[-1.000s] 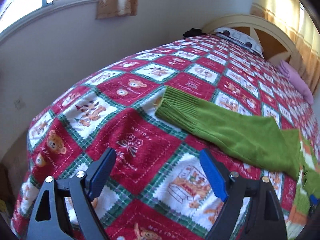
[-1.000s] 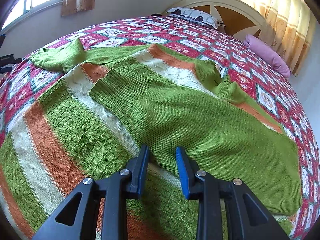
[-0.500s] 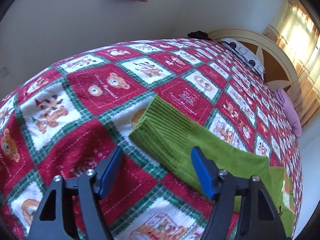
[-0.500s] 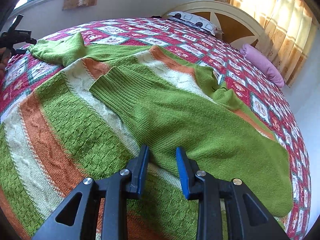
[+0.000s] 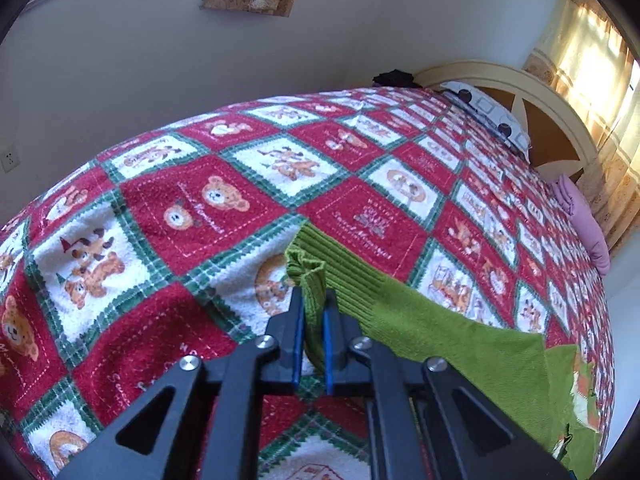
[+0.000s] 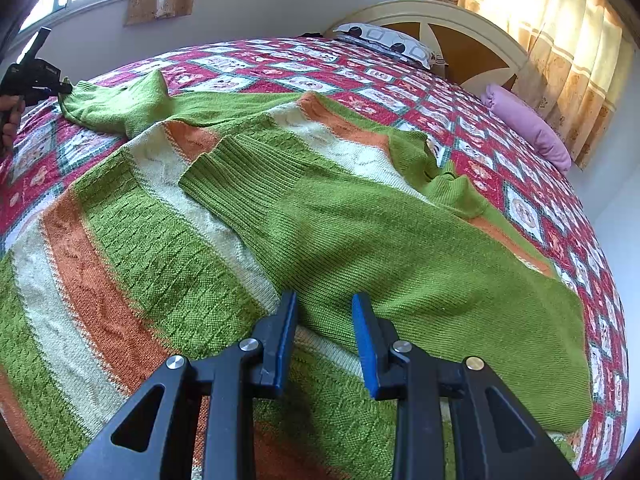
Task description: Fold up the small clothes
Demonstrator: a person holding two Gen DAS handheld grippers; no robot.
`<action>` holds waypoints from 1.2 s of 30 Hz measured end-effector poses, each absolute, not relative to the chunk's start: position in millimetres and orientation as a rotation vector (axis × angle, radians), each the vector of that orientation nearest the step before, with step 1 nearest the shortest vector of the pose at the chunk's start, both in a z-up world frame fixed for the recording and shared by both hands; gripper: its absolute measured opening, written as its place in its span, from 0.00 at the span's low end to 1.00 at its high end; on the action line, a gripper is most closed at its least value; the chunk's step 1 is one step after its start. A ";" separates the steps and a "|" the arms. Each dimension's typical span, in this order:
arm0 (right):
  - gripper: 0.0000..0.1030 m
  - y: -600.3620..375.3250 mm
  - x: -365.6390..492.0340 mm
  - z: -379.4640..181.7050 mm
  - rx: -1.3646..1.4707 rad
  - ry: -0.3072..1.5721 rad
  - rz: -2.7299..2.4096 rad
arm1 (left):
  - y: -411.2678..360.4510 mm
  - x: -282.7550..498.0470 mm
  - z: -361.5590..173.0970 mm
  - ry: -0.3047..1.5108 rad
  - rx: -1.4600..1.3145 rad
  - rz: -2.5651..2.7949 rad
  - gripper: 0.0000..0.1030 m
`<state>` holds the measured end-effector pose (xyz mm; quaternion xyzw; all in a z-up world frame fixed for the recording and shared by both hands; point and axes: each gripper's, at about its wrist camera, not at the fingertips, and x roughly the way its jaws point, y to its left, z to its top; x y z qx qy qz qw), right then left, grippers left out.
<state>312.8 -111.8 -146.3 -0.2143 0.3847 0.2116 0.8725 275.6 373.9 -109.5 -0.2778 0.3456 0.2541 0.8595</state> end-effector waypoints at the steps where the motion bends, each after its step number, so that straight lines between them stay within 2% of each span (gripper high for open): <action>1: 0.29 -111.6 313.2 -146.2 -0.446 0.806 0.443 | 372.4 274.8 -105.9 0.717 -0.583 0.530 0.08; 6: 0.29 -123.4 325.6 -139.5 -0.347 0.862 0.484 | 362.5 275.1 -84.9 0.685 -0.574 0.502 0.08; 8: 0.41 -130.9 329.4 -133.4 -0.302 0.880 0.491 | 357.7 276.7 -74.2 0.671 -0.579 0.479 0.08; 10: 0.44 -135.0 327.6 -125.9 -0.288 0.881 0.507 | 348.7 278.2 -57.0 0.649 -0.577 0.443 0.08; 19: 0.46 -154.8 294.7 -79.9 -0.274 0.776 0.540 | 290.2 295.1 17.2 0.550 -0.536 0.301 0.08; 27: 0.47 -180.7 273.7 -72.4 -0.258 0.762 0.534 | 226.0 310.0 65.9 0.487 -0.498 0.173 0.08; 36: 0.48 -215.8 252.3 -68.5 -0.227 0.771 0.516 | 142.4 333.3 95.1 0.462 -0.442 0.015 0.08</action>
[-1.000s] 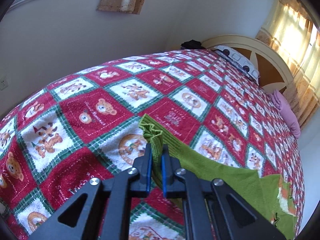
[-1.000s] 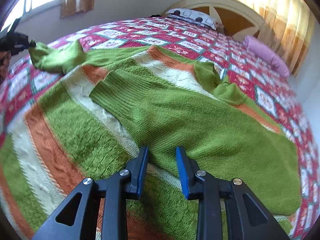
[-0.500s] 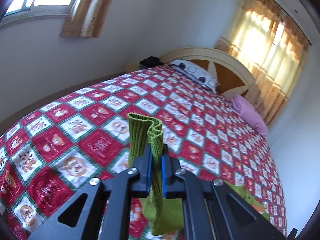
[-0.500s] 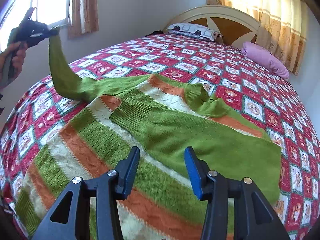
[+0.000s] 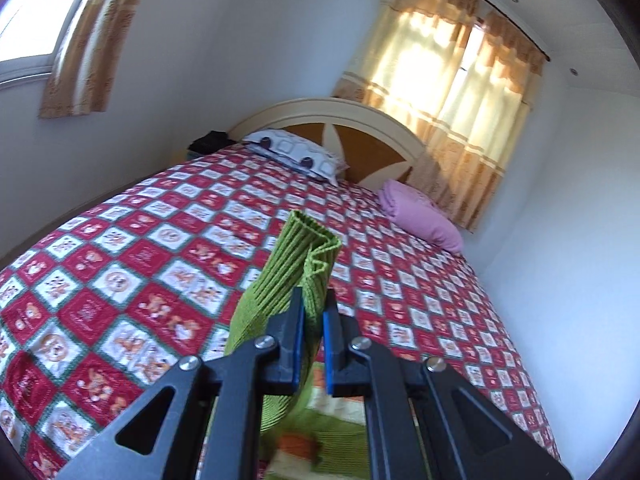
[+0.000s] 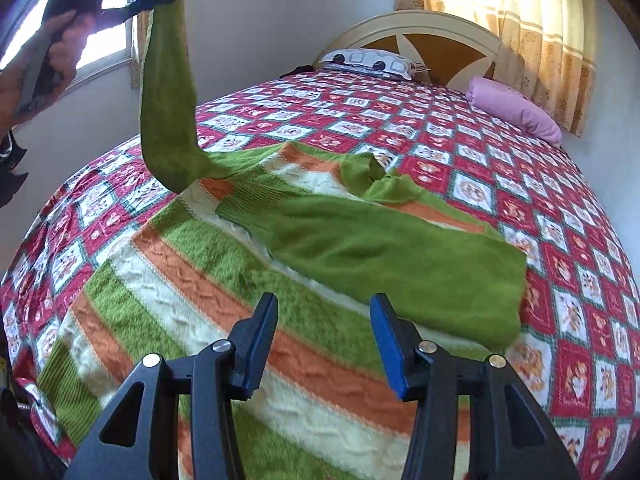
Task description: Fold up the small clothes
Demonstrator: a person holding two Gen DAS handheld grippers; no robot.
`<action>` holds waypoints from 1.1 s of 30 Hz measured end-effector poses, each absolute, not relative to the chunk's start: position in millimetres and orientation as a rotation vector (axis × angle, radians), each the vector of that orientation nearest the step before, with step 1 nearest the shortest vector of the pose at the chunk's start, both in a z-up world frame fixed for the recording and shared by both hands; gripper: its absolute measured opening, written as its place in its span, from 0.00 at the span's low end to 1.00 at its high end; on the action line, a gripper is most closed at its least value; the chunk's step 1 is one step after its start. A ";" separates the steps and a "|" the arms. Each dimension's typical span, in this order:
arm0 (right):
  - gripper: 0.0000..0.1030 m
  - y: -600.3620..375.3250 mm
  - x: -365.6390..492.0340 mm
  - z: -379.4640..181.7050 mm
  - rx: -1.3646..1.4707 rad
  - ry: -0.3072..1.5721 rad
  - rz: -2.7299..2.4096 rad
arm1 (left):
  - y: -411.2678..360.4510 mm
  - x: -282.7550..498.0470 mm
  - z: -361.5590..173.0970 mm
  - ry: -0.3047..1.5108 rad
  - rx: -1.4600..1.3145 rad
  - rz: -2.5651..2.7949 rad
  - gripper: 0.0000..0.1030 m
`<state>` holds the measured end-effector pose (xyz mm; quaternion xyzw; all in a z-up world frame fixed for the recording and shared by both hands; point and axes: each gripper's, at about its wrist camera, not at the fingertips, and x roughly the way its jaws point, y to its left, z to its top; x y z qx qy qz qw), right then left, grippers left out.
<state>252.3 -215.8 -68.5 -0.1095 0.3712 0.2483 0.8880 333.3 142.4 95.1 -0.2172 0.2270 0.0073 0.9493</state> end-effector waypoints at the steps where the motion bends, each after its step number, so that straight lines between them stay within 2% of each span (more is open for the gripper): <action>1: 0.48 -219.8 249.5 -68.7 -0.227 0.774 0.511 | 133.0 335.2 96.5 0.463 -0.443 -0.002 0.08; 10: 0.48 -244.3 223.9 -76.9 -0.224 0.805 0.495 | 19.1 350.8 77.6 0.490 -0.402 -0.167 0.08; 17: 0.48 -252.3 208.3 -98.8 -0.214 0.864 0.499 | -91.1 368.7 -1.3 0.627 -0.252 -0.215 0.08; 20: 0.48 -251.2 202.9 -110.8 -0.217 0.891 0.504 | -129.6 374.1 -43.5 0.734 -0.159 -0.220 0.13; 23: 0.48 -255.8 199.2 -117.1 -0.203 0.913 0.509 | -142.1 363.9 -58.6 0.798 -0.109 -0.258 0.16; 24: 0.48 -257.1 198.8 -116.8 -0.200 0.915 0.511 | -137.0 354.0 -57.5 0.791 -0.094 -0.275 0.19; 26: 0.48 -261.6 200.7 -112.8 -0.189 0.916 0.512 | -120.6 336.0 -47.9 0.743 -0.066 -0.284 0.32; 28: 0.49 -266.0 207.5 -104.4 -0.161 0.915 0.518 | -94.9 319.0 -38.9 0.676 -0.049 -0.253 0.60; 30: 0.54 -268.8 218.6 -93.7 -0.120 0.910 0.522 | -55.3 306.3 -32.7 0.604 -0.016 -0.170 0.68; 33: 0.55 -266.8 245.4 -78.2 -0.054 0.904 0.525 | -2.0 310.5 -40.4 0.589 0.057 0.008 0.70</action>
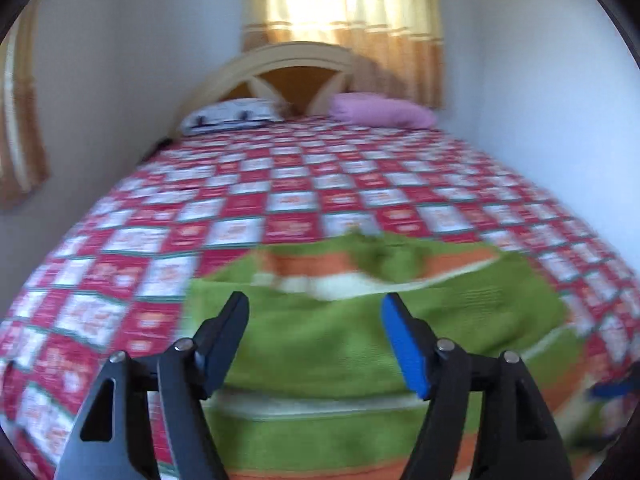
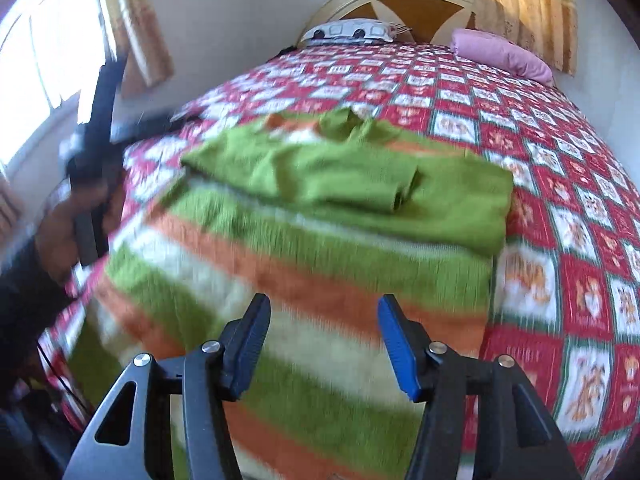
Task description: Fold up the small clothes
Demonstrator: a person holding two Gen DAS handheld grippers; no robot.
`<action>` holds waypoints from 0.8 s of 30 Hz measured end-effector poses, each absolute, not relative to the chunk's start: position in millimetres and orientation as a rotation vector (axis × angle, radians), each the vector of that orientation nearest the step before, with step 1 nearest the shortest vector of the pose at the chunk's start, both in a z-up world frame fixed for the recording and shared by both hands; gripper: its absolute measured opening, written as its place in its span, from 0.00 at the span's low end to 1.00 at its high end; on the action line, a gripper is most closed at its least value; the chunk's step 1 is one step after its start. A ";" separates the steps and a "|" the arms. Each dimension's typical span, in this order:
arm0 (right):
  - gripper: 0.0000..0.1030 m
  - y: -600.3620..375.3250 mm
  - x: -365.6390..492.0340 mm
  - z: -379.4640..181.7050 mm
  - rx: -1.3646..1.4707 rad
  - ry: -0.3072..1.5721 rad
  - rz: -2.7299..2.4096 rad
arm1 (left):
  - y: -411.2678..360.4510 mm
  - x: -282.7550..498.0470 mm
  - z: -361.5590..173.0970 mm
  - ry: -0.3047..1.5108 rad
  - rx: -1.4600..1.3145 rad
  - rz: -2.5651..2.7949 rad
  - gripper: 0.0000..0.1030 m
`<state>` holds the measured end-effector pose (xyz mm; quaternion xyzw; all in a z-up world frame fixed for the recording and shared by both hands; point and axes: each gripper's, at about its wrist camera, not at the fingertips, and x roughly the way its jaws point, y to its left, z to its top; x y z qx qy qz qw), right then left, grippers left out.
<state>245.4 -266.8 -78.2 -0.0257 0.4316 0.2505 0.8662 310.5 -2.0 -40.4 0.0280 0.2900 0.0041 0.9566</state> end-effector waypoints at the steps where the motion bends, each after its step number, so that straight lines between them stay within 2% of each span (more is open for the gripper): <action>1: 0.55 -265.2 257.7 -75.0 -0.022 0.910 0.519 | 17.9 315.9 -47.7 0.605 0.086 0.085 0.70; 5: 0.55 -256.3 317.8 -80.5 0.093 0.950 0.434 | 79.5 337.6 -82.6 0.733 0.058 0.220 0.70; 10: 0.55 -248.4 384.2 -118.1 0.123 1.041 0.263 | 87.9 336.6 -116.8 0.813 0.019 0.215 0.70; 12: 0.33 -244.1 392.2 -125.5 0.090 1.046 0.241 | 87.7 332.0 -116.9 0.809 0.013 0.211 0.70; 13: 0.11 -240.9 392.3 -123.9 0.052 1.026 0.220 | 87.9 330.2 -117.6 0.812 0.009 0.215 0.71; 14: 0.05 -237.5 390.6 -120.4 0.039 1.017 0.243 | 87.7 329.5 -120.0 0.820 0.015 0.226 0.72; 19: 0.04 -241.5 376.5 -93.0 -0.030 0.904 0.215 | 95.7 332.0 -124.5 0.834 -0.031 0.221 0.78; 24: 0.05 -250.8 392.8 -113.1 -0.037 0.959 0.182 | 98.5 328.5 -125.6 0.839 -0.053 0.222 0.87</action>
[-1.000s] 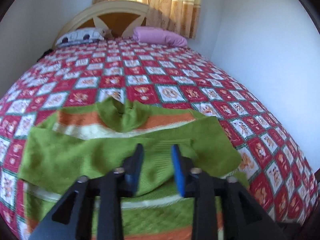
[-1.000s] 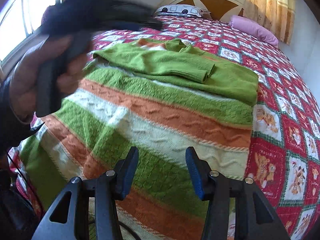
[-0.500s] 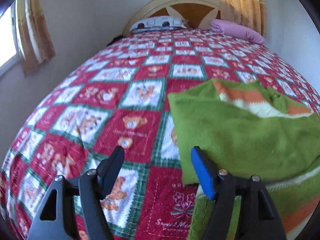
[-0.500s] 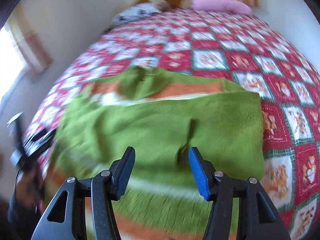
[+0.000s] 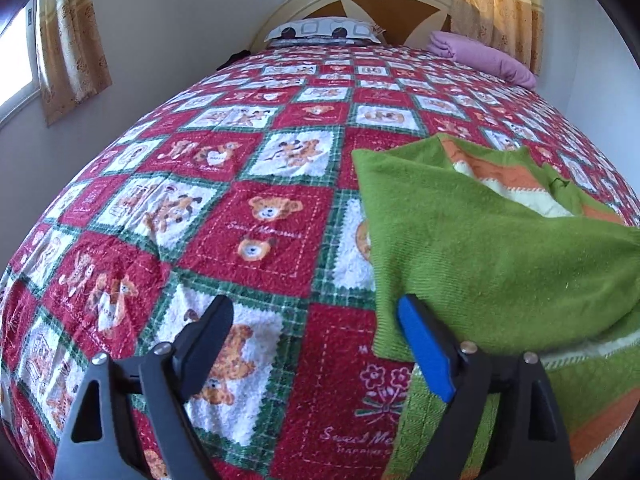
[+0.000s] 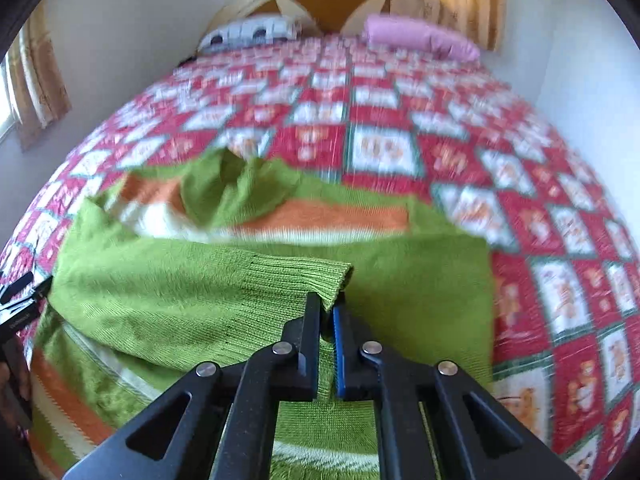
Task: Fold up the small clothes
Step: 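Press the folded sleeves flat on the sweater with the open left tool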
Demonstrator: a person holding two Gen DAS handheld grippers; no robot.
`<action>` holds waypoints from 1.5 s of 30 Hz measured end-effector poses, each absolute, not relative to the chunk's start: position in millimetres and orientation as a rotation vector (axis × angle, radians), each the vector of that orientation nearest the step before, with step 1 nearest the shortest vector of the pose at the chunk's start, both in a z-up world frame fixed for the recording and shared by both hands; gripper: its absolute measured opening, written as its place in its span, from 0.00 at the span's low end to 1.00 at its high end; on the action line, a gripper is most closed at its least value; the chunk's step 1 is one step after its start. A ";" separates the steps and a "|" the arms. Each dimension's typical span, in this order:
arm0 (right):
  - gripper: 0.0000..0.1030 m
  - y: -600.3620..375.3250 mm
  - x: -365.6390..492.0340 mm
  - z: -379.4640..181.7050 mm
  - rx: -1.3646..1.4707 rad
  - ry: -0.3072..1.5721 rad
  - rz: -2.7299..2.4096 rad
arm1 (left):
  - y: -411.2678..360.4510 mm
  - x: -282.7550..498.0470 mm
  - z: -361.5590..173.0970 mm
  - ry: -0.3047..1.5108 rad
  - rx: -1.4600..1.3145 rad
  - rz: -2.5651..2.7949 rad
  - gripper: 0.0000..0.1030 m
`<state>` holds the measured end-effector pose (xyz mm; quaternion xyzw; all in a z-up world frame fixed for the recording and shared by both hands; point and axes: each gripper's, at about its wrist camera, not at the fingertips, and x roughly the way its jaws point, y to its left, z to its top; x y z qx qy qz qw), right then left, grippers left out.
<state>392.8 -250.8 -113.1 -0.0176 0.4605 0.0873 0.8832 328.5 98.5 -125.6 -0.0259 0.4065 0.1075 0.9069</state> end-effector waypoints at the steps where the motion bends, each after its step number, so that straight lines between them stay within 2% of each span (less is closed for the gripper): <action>1: 0.05 -252.7 395.6 -120.4 -0.031 0.976 0.178 | 97.8 327.5 -125.2 0.838 -0.047 0.229 0.89; 3: 0.07 -258.2 393.1 -124.5 0.002 0.966 0.184 | 98.4 325.8 -124.7 0.838 -0.048 0.236 0.92; 4: 0.16 -261.0 389.5 -121.2 0.014 0.966 0.185 | 101.2 324.3 -123.7 0.833 -0.067 0.232 0.93; 5: 0.32 -262.5 384.3 -116.9 0.021 0.961 0.185 | 105.1 321.8 -121.9 0.826 -0.092 0.227 0.93; 7: 0.46 -264.3 371.6 -103.2 0.050 0.917 0.226 | 112.5 317.0 -115.5 0.808 -0.137 0.216 0.93; 11: 0.46 -252.5 349.8 -77.1 0.016 0.823 0.313 | 105.3 313.1 -93.2 0.720 -0.075 0.226 0.93; 13: 0.45 -241.6 349.1 -79.3 0.008 0.852 0.383 | 96.0 320.4 -86.0 0.718 -0.052 0.209 0.94; 17: 0.26 -230.9 359.4 -119.0 -0.047 0.991 0.375 | 76.4 341.9 -95.4 0.780 -0.006 0.192 0.96; 20: 0.26 -229.0 349.0 -126.1 -0.102 1.001 0.372 | 67.0 353.7 -122.9 0.896 0.063 0.206 0.98; 24: 0.26 -225.2 338.3 -121.1 -0.159 1.032 0.369 | 80.1 346.5 -127.6 0.896 -0.010 0.192 1.00; 29: 0.26 -239.9 337.8 -95.5 -0.045 0.883 0.368 | 81.4 346.3 -128.7 0.886 -0.017 0.189 1.00; 34: 0.26 -231.1 351.9 -127.7 -0.092 1.007 0.346 | 79.7 343.4 -127.2 0.884 -0.018 0.183 1.00; 39: 0.26 -236.7 340.1 -130.1 -0.093 0.996 0.353 | 86.4 335.8 -129.7 0.901 -0.070 0.143 1.00; 45: 0.26 -231.4 339.6 -133.0 -0.112 0.966 0.316 | 76.4 333.4 -128.9 0.887 -0.005 0.174 1.00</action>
